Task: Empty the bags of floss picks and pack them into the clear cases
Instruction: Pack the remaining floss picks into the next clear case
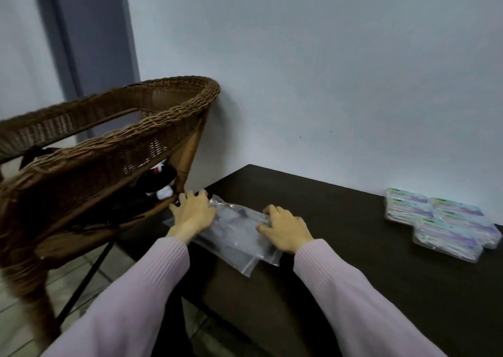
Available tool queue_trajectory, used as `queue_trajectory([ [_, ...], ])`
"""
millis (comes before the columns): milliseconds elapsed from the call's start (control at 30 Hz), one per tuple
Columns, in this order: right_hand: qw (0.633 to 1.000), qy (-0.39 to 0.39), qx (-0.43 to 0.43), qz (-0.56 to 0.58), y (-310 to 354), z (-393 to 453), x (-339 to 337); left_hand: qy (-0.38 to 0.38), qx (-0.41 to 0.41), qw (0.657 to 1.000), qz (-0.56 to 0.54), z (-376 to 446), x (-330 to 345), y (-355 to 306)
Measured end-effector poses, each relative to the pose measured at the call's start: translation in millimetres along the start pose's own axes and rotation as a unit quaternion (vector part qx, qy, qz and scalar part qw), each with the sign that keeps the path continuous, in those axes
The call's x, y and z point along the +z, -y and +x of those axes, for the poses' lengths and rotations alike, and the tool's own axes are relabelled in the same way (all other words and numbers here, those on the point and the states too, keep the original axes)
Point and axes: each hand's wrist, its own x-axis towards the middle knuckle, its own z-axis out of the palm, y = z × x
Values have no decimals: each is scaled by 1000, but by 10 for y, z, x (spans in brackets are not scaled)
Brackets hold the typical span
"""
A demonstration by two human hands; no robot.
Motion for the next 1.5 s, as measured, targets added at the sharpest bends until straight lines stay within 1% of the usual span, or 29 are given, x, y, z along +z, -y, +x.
queue_trajectory([
  [67,1000,16,5,-24,92,57,74,24,-38,999,-4,2,51,156],
  [133,998,24,8,-64,155,99,126,34,-56,997,-28,6,109,255],
  [233,995,-1,16,-94,213,152,139,-5,-48,995,-91,56,161,356],
  [333,997,-15,34,-73,234,187,104,-41,-9,976,-216,85,171,397],
  [400,999,-18,43,-15,204,204,77,-35,43,949,-310,82,157,371],
  [467,992,-21,44,115,141,199,27,-11,98,913,-396,53,118,277],
  [533,965,-16,42,257,71,171,-16,10,141,879,-456,48,94,153],
  [600,935,-29,41,351,-31,125,-62,14,162,858,-488,41,91,-14],
  [667,910,-53,50,407,-194,72,-131,-16,147,846,-512,51,123,-221],
  [700,899,-69,60,428,-285,34,-181,-31,117,840,-529,53,152,-337],
  [733,883,-82,68,457,-385,4,-222,-28,85,829,-553,44,171,-438],
  [800,860,-106,87,492,-596,-81,-309,56,34,786,-614,-24,207,-667],
  [833,853,-121,100,498,-745,-191,-409,112,37,764,-635,-76,248,-874],
  [867,848,-124,104,505,-775,-197,-420,130,42,754,-642,-91,272,-896],
  [900,840,-137,111,513,-843,-264,-479,145,58,750,-643,-110,313,-999],
  [1000,831,-228,116,495,-1183,-499,-693,182,113,746,-631,-252,371,-1451],
  [1067,817,-288,125,484,-1394,-659,-797,210,128,736,-631,-362,390,-1716],
  [1133,796,-317,137,498,-1585,-819,-872,228,134,730,-630,-465,414,-1952],
  [1200,773,-317,133,533,-1729,-953,-918,219,131,724,-641,-550,455,-2126],
  [1300,768,-273,114,568,-1842,-1122,-979,197,98,701,-679,-624,512,-2306],
  [1333,766,-258,115,578,-1878,-1148,-994,183,97,704,-679,-637,533,-2346],
  [1367,759,-247,122,590,-1892,-1155,-1009,168,107,719,-666,-639,555,-2368],
  [1433,748,-242,146,601,-1924,-1165,-1039,156,130,736,-646,-674,582,-2411],
  [1467,753,-248,162,587,-1946,-1158,-1048,156,137,739,-641,-694,584,-2421],
  [1500,768,-253,172,562,-1943,-1157,-1065,155,141,741,-638,-700,582,-2419],
])
